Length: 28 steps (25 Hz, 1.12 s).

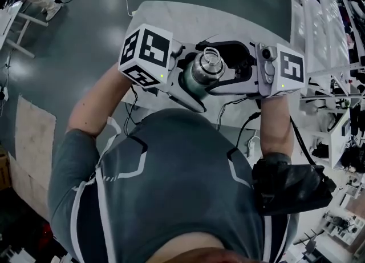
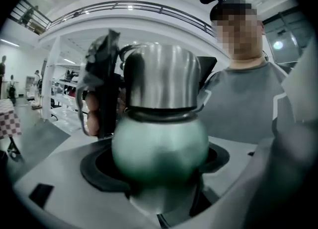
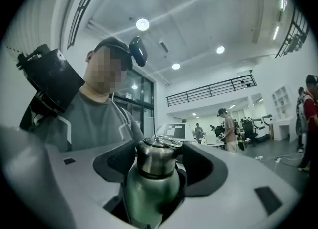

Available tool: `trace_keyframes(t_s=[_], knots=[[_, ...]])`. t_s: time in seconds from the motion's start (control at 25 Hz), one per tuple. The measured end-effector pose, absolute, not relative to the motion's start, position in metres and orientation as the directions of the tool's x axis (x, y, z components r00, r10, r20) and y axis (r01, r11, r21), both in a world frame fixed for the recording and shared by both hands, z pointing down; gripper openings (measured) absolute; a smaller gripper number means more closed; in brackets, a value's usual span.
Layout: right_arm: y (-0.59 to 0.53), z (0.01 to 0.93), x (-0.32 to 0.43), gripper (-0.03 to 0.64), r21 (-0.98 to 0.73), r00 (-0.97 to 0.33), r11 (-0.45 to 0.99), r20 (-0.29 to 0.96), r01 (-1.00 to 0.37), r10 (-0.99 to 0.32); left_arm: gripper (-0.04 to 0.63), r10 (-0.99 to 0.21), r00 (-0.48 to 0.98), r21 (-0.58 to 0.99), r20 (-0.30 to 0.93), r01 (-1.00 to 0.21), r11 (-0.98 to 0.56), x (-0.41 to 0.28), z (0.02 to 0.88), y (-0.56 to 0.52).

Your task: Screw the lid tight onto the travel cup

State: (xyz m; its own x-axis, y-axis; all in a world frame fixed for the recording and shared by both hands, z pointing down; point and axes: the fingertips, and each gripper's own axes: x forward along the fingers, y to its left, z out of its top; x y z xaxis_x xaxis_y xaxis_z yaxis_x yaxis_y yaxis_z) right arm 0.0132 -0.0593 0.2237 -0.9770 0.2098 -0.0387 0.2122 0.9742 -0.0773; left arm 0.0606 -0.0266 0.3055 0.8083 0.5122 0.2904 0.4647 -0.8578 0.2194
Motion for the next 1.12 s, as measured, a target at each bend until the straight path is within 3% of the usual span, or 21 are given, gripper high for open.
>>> trace_keyframes(t_s=[0.12, 0.2, 0.32, 0.4, 0.48, 0.6, 0.76, 0.92, 1.04, 1.12], knots=[[-0.060, 0.216, 0.010, 0.295, -0.075, -0.977, 0.975, -0.060, 0.208, 0.204, 0.402, 0.464, 0.826, 0.205, 0.321, 0.418, -0.885, 0.064, 0.305, -0.031], [-0.074, 0.226, 0.012, 0.290, -0.096, -0.992, 0.989, -0.059, 0.117, 0.111, 0.402, 0.368, 0.862, 0.205, 0.350, 0.313, -0.928, 0.067, 0.315, -0.046], [-0.110, 0.260, 0.019, 0.282, -0.137, -0.984, 0.975, -0.013, -0.172, -0.176, 0.402, 0.058, 0.888, 0.143, 0.456, -0.009, -0.990, 0.067, 0.351, -0.095], [-0.135, 0.287, 0.024, 0.276, -0.177, -0.924, 0.907, 0.060, -0.383, -0.379, 0.402, -0.176, 0.814, 0.031, 0.553, -0.231, -0.972, 0.062, 0.380, -0.131], [-0.146, 0.302, 0.024, 0.276, -0.211, -0.880, 0.854, 0.106, -0.476, -0.464, 0.402, -0.253, 0.766, -0.009, 0.591, -0.308, -0.951, 0.057, 0.397, -0.146], [-0.137, 0.298, 0.023, 0.276, -0.196, -0.913, 0.892, 0.099, -0.407, -0.395, 0.402, -0.127, 0.838, 0.106, 0.530, -0.214, -0.971, 0.065, 0.390, -0.130], [-0.097, 0.267, 0.023, 0.310, -0.145, -0.993, 0.982, 0.000, -0.118, -0.119, 0.402, 0.135, 0.901, 0.190, 0.413, 0.060, -0.980, 0.065, 0.359, -0.085], [-0.066, 0.238, 0.021, 0.310, -0.118, -0.989, 0.985, -0.084, 0.129, 0.119, 0.402, 0.393, 0.867, 0.261, 0.306, 0.321, -0.911, 0.062, 0.325, -0.041], [-0.055, 0.232, 0.015, 0.308, -0.080, -0.978, 0.976, -0.062, 0.205, 0.200, 0.402, 0.449, 0.836, 0.249, 0.316, 0.383, -0.889, 0.066, 0.319, -0.026], [-0.056, 0.234, 0.014, 0.279, -0.073, -0.981, 0.979, -0.046, 0.193, 0.190, 0.402, 0.422, 0.840, 0.232, 0.340, 0.360, -0.904, 0.071, 0.321, -0.029]])
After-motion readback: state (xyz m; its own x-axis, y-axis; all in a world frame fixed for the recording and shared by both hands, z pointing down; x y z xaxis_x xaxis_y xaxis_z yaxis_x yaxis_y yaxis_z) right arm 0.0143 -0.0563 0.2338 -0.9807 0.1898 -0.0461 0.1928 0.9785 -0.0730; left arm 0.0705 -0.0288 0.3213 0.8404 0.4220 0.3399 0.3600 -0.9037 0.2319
